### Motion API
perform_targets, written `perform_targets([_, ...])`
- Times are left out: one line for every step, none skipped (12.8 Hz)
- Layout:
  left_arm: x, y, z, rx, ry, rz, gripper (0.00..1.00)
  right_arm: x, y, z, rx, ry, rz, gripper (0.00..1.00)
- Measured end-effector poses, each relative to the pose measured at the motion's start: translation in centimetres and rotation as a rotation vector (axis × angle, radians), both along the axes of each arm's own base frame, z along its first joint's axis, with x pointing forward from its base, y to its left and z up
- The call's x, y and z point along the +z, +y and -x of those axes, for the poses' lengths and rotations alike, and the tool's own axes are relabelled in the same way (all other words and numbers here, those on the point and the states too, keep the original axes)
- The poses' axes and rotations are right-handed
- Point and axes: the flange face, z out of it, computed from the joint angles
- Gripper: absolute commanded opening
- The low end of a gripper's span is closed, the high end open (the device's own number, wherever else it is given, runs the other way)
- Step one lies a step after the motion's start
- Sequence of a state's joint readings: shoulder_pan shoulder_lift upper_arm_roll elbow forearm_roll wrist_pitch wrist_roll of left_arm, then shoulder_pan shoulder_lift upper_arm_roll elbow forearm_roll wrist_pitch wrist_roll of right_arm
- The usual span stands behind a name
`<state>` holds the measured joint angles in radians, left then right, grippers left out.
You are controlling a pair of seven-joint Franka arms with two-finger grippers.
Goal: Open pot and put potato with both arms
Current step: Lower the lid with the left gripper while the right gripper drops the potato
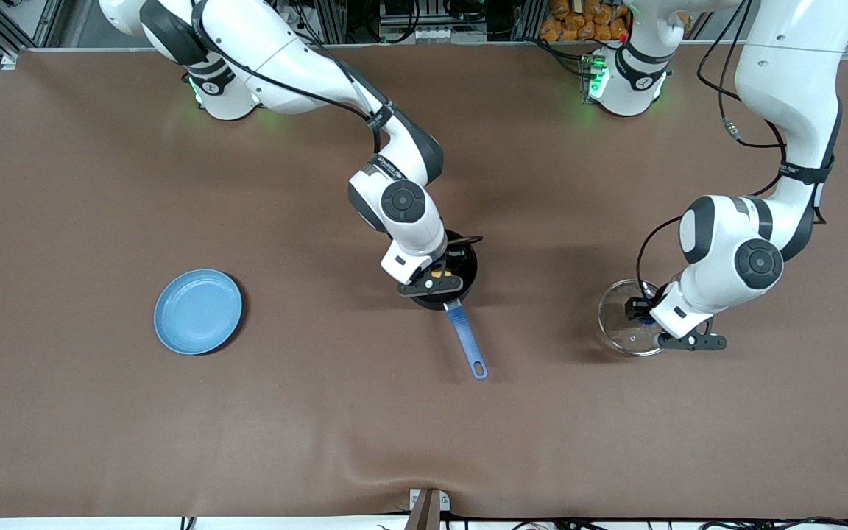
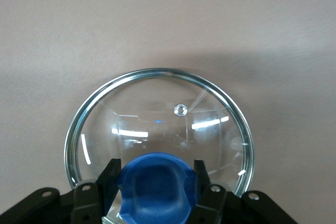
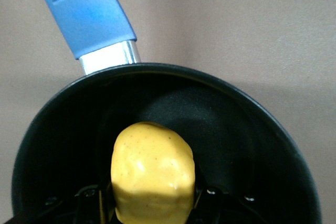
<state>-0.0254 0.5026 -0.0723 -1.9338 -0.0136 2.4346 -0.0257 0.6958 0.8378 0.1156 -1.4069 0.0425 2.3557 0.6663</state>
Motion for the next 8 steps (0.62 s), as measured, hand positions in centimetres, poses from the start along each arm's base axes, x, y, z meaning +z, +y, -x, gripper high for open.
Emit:
perform_targets([-0.5,0.2,0.3,0.000,0.002,0.000,1.00,-0.2,0.0,0.0,0.001,-0.006,0.003,0.00])
perform_targets([-0.5,0.0,0.4,-0.003,0.001,0.001,1.00,-0.6,0.1,0.0,0.001,-0.011,0.002,0.00])
perform_targets([-0.3,-0.2,0.3,-0.004,-0.003,0.002,1.00,-1.0,0.3,0.2,0.004,-0.015,0.000,0.00])
perform_targets([0.2,-0.4,0.2,-0.003,-0.012,0.003,1.00,-1.4,0.4,0.4,0.008,-0.018,-0.001,0.18])
perform_targets([1.2,-0.4,-0.2,-0.001,-0.031,0.004,1.00,-1.3,0.6,0.4,0.010,-0.021,-0.002,0.48])
perform_targets([2.9,-0.5,-0.6,-0.001,-0.058,0.006,1.00,-1.3,0.6,0.4,0.010,-0.022,-0.002,0.71])
perform_targets([5.0,-0.7,-1.0,-0.004,-0.081,0.007,1.00,-1.3,0.6,0.3,0.009,-0.022,-0.002,0.88])
perform_targets([7.4,-0.9,-1.4,-0.007,-0.087,0.007,1.00,-1.3,0.5,0.2,0.007,-0.024,0.000,1.00])
